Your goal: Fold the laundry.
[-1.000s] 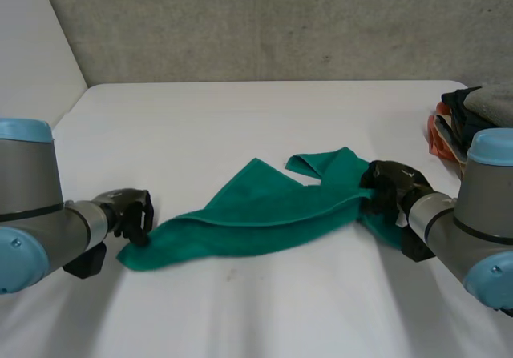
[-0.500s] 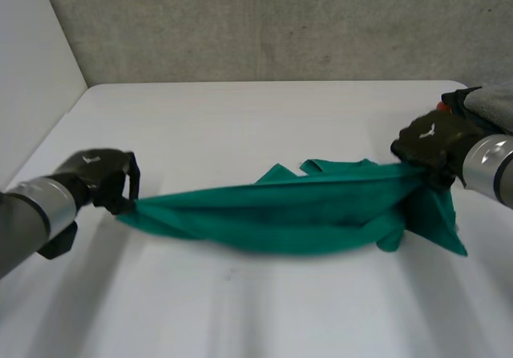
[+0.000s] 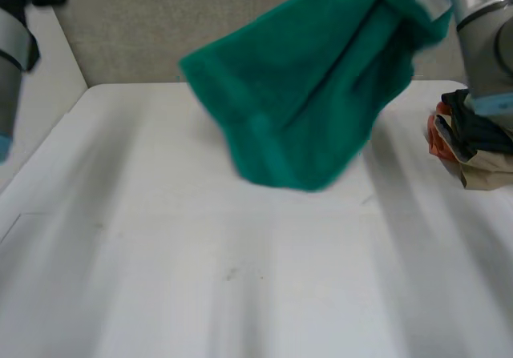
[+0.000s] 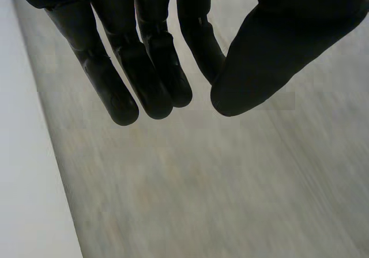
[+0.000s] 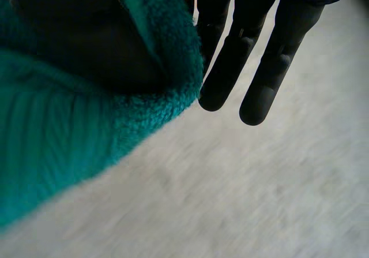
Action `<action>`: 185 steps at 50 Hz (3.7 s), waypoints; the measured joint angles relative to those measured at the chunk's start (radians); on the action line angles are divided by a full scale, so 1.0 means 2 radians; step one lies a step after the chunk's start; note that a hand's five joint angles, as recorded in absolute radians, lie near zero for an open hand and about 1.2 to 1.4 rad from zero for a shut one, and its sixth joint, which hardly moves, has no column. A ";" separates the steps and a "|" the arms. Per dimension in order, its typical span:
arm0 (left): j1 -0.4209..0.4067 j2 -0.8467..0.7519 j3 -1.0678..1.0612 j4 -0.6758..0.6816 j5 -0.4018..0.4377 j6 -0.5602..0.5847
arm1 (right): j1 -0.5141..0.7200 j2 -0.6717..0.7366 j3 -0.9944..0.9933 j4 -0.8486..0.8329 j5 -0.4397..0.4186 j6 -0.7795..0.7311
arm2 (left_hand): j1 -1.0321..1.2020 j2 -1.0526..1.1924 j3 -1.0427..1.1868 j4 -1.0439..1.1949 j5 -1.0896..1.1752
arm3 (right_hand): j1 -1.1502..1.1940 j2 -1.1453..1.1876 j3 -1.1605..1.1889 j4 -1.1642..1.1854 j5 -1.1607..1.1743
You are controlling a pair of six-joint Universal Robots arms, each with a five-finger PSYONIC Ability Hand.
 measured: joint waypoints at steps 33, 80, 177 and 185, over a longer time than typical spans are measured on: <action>-0.073 -0.123 -0.124 -0.053 0.053 -0.004 | 0.054 -0.146 0.184 0.210 -0.055 -0.021 | -0.476 -0.495 -0.491 -0.498 -0.479 | 0.000 0.000 0.000 0.001 0.000; -0.124 -0.069 -0.236 -0.074 0.029 -0.134 | 0.176 -0.228 0.163 0.297 0.007 -0.003 | -0.448 -0.469 -0.467 -0.474 -0.468 | 0.000 0.000 0.000 0.001 0.000; 0.011 -0.080 -0.273 0.106 0.034 0.087 | -0.016 0.099 0.211 0.154 -0.111 -0.052 | 0.008 0.001 0.000 0.000 -0.016 | -0.093 -0.120 -0.128 -0.132 -0.133; 0.017 -0.082 -0.287 0.097 0.029 0.086 | -0.024 0.135 0.187 0.189 -0.027 0.030 | 0.008 0.001 0.000 0.000 -0.016 | -0.317 -0.347 -0.355 -0.363 -0.374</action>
